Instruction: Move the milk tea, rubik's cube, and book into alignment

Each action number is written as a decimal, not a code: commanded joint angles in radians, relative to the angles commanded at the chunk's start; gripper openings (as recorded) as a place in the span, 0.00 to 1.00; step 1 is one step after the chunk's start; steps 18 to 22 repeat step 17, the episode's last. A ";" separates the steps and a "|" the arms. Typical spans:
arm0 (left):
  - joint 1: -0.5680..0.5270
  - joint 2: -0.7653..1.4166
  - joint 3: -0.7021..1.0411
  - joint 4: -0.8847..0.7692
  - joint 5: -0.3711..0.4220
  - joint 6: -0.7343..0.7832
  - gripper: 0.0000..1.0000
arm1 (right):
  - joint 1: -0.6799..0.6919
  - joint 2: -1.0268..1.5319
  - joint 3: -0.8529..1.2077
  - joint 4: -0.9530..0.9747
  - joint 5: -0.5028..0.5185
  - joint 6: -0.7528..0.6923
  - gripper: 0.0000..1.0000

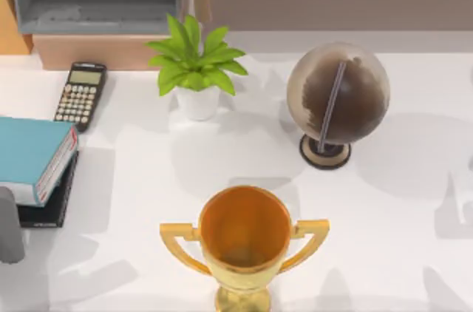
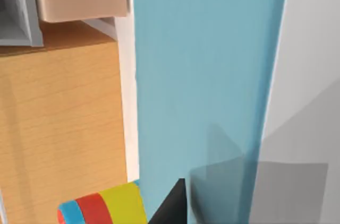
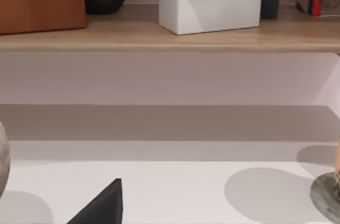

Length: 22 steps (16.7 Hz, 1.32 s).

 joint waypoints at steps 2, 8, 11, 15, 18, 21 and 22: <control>0.000 0.000 0.000 0.000 0.000 0.000 0.30 | 0.000 0.000 0.000 0.000 0.000 0.000 1.00; 0.000 0.000 0.000 0.000 0.000 0.000 0.75 | 0.000 0.000 0.000 0.000 0.000 0.000 1.00; 0.000 0.000 0.000 0.000 0.000 0.000 0.98 | 0.000 0.000 0.000 0.000 0.000 0.000 1.00; 0.000 0.000 0.000 0.000 0.000 0.000 1.00 | 0.000 0.000 0.000 0.000 0.000 0.000 1.00; 0.000 0.000 0.000 0.000 0.000 0.000 1.00 | 0.000 0.000 0.000 0.000 0.000 0.000 1.00; 0.000 0.000 0.000 0.000 0.000 0.000 1.00 | 0.000 0.000 0.000 0.000 0.000 0.000 1.00; 0.000 0.000 0.000 0.000 0.000 0.000 1.00 | 0.000 0.000 0.000 0.000 0.000 0.000 1.00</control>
